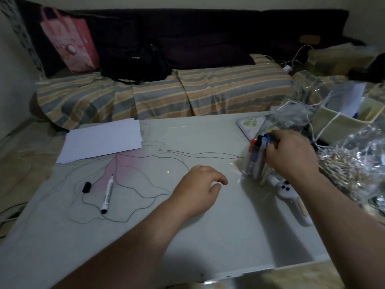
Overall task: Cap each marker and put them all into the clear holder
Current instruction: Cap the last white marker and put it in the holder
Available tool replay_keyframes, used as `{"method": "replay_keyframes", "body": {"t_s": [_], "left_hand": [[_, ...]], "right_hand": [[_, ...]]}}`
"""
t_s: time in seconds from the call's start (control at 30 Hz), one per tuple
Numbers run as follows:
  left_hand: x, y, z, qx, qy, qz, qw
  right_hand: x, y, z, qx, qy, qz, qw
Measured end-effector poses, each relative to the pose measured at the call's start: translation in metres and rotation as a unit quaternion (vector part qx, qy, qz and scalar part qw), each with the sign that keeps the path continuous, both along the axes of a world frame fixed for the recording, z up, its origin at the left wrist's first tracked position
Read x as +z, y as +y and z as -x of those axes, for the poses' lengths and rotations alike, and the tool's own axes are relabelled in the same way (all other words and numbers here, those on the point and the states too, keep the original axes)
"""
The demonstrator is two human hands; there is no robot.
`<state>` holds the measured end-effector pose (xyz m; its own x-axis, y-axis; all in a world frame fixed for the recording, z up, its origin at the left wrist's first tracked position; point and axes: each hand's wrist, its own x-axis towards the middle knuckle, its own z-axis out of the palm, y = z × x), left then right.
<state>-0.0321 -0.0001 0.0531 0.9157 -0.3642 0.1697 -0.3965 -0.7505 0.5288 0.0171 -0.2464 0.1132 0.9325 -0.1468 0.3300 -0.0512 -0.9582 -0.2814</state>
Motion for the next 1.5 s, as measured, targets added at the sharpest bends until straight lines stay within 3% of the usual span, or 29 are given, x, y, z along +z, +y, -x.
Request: {"method": "replay_keyframes", "body": {"t_s": [0.1, 0.2, 0.37, 0.53, 0.9, 1.03, 1.13, 1.3, 1.5], "left_hand": [[0.003, 0.048, -0.004, 0.069, 0.015, -0.014, 0.997], [-0.002, 0.112, -0.007, 0.174, 0.03, -0.018, 0.984], [-0.021, 0.223, 0.007, 0.358, 0.065, -0.016, 0.931], [-0.035, 0.287, 0.025, 0.444, 0.06, -0.038, 0.893], [-0.053, 0.3, 0.032, 0.423, 0.115, -0.032, 0.899], [-0.057, 0.289, 0.027, 0.397, 0.151, -0.094, 0.9], [-0.057, 0.28, 0.025, 0.403, 0.147, -0.154, 0.89], [-0.062, 0.268, 0.018, 0.43, 0.092, -0.075, 0.895], [-0.042, 0.217, 0.007, 0.341, 0.124, 0.021, 0.932]], "right_hand": [[0.005, 0.041, 0.007, 0.039, -0.027, -0.037, 0.998], [-0.013, 0.106, 0.021, 0.17, 0.005, -0.043, 0.985], [-0.064, 0.212, 0.047, 0.349, 0.132, -0.014, 0.928], [-0.087, 0.286, 0.073, 0.442, 0.193, 0.038, 0.875], [-0.125, 0.356, 0.075, 0.367, 0.242, 0.109, 0.891], [-0.115, 0.346, 0.065, 0.339, 0.174, 0.099, 0.919], [-0.104, 0.318, 0.053, 0.331, 0.174, 0.09, 0.923], [-0.089, 0.26, 0.042, 0.278, 0.222, -0.028, 0.934], [-0.069, 0.198, 0.041, 0.219, 0.302, -0.195, 0.907]]}}
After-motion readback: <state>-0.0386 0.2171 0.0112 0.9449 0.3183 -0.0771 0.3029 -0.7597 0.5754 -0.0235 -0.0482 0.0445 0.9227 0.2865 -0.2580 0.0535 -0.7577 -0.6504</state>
